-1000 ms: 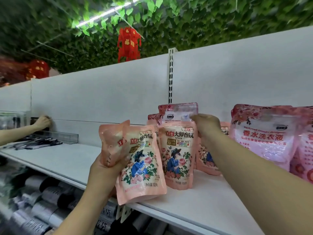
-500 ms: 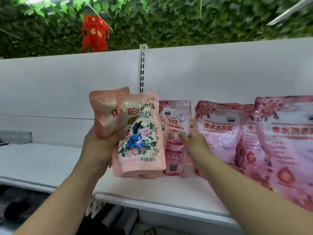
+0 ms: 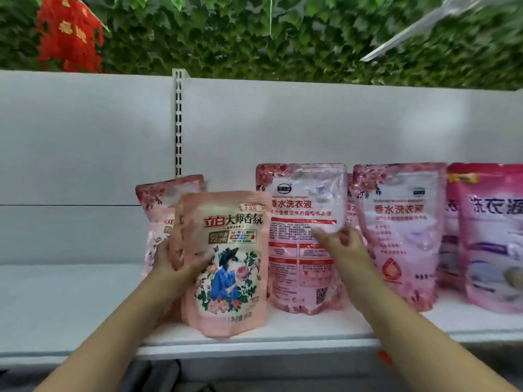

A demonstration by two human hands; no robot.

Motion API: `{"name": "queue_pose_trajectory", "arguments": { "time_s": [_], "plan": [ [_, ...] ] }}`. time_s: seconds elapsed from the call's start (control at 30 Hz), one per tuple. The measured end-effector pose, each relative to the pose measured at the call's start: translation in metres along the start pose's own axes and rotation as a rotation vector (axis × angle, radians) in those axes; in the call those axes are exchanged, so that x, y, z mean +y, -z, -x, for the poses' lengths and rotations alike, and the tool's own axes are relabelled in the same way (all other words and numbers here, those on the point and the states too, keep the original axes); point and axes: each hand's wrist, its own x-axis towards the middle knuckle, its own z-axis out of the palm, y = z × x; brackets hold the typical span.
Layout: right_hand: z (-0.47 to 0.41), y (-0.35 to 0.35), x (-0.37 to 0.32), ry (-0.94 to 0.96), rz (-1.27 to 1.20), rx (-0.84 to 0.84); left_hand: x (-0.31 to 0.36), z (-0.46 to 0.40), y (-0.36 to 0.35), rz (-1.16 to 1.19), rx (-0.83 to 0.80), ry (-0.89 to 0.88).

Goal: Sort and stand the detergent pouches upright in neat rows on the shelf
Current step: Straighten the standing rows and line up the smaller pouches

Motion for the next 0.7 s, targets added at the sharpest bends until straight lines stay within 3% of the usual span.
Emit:
{"name": "queue_pose_trajectory", "arguments": {
  "time_s": [0.1,0.33,0.57,0.7],
  "plan": [
    [0.009,0.0,0.012,-0.165,0.057,-0.164,-0.002,0.008,0.003,-0.049,-0.062,0.041],
    [0.007,0.003,0.014,-0.163,0.029,0.088,-0.004,0.011,0.006,-0.094,-0.158,-0.043],
    [0.006,0.006,0.019,-0.077,0.018,0.087,-0.012,0.004,0.005,-0.231,0.063,-0.07],
    [0.005,0.006,0.019,-0.072,0.045,0.113,-0.013,0.003,0.004,-0.253,0.095,-0.058]
  ]
}}
